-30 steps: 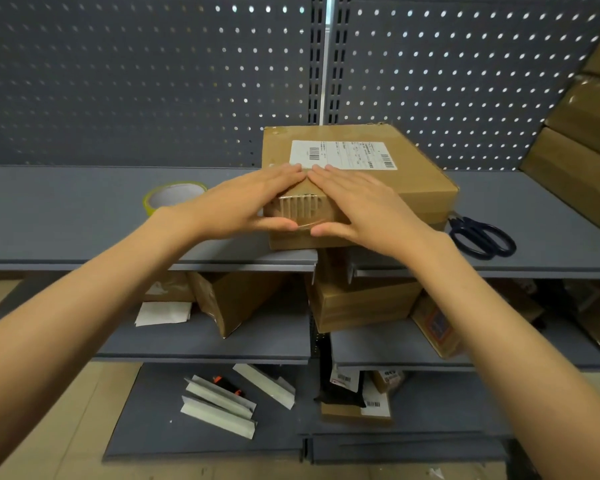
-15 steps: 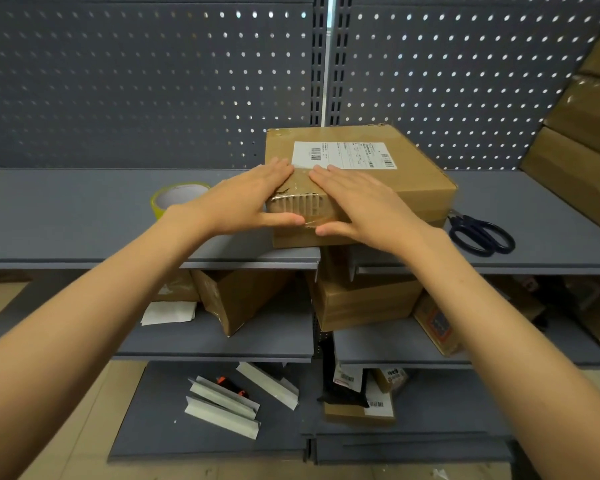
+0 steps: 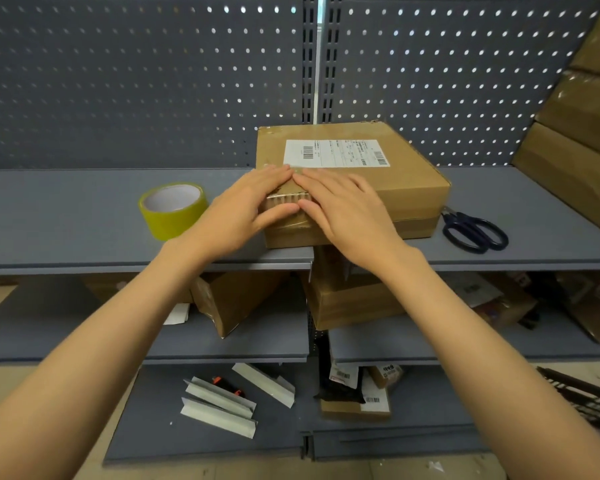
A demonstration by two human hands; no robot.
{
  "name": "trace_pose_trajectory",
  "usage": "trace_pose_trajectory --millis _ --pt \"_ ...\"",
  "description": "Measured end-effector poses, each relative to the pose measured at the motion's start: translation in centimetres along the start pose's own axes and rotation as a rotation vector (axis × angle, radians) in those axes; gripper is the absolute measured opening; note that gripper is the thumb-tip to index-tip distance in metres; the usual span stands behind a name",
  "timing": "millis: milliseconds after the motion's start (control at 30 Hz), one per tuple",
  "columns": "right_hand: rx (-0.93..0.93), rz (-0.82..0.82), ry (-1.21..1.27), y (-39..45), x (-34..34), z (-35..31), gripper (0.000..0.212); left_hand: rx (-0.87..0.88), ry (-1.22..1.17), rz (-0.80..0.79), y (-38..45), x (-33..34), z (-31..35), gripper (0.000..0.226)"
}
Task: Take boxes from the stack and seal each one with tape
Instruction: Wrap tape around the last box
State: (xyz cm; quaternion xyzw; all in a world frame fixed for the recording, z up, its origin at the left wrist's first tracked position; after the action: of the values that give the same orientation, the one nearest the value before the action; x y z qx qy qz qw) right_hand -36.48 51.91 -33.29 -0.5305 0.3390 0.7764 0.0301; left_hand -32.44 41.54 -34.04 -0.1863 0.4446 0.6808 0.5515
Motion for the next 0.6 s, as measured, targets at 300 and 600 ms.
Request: trace_pose_trajectory --millis 300,600 --pt "0.014 -0.017 -0.041 -0.5 -0.3 0.0 0.049 -0.157 0.229 -0.005 -0.7 -0.1 0.8 0.084" --pt "0.478 0.171 0.299 -3.4 -2.5 7.5 0.05 -0.568 -0.594 0.285 -2.3 0.4 -1.7 0.089"
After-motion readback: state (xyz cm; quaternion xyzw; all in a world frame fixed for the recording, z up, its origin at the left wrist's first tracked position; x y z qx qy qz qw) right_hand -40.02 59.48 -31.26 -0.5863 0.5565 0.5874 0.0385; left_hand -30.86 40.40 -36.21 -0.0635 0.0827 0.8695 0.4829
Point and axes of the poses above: each hand's wrist, its own y-axis towards the middle knuckle, its own x-axis out of the palm, z = x × y, the point moved 9 cm from there along y, towards the middle knuckle, and after that the axes turned 14 degrees about -y, right-handed, at the moved point
